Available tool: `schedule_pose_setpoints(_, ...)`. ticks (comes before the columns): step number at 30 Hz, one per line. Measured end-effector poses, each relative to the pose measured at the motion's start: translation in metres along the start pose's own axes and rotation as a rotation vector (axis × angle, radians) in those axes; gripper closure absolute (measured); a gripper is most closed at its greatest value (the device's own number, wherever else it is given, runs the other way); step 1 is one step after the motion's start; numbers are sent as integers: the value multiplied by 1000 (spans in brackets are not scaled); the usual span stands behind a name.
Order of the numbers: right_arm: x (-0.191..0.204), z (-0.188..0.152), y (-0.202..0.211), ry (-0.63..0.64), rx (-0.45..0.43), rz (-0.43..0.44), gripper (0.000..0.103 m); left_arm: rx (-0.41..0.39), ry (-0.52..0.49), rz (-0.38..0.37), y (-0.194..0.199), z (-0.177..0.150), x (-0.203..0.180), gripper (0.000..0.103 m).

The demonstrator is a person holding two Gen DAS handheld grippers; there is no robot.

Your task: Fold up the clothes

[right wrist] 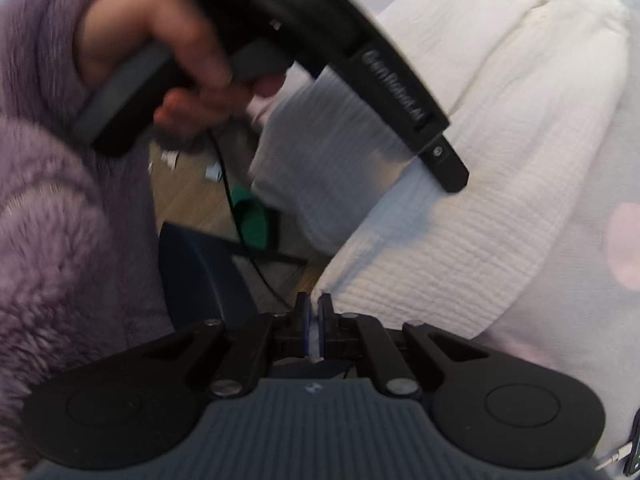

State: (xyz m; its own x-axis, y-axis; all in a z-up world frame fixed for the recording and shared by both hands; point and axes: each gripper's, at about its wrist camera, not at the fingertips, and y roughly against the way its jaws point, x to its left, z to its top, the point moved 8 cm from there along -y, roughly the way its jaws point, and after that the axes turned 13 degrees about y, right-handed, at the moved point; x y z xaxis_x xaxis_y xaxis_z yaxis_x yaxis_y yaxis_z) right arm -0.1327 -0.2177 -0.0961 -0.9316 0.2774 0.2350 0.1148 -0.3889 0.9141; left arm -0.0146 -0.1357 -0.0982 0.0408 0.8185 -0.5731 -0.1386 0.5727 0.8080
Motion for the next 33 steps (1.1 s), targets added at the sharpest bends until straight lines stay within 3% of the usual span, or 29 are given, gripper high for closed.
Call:
schedule_pose_setpoints(3,9,-4,0,18,18,6,91,5,-21,26,4,-6,1,85)
schedule_pose_setpoints(7,11,-3,2,26,18,24,73,-1,-30,38,8,-8,3,85)
schedule_pose_setpoints(11,0,-3,12,16,5,-18,73,24,-91,43,16,-12,-6,85)
schedule_pose_setpoints(17,-58,3,52,-76,-89,-212,74,-76,-103,47,44,12,-11,82)
schedule_pose_setpoints(26,-142,20,79,-140,-205,-464,82,-173,-57,155,47,48,11,81)
schedule_pose_setpoints(33,-176,43,79,-143,-269,-483,84,-174,-58,175,38,60,22,81)
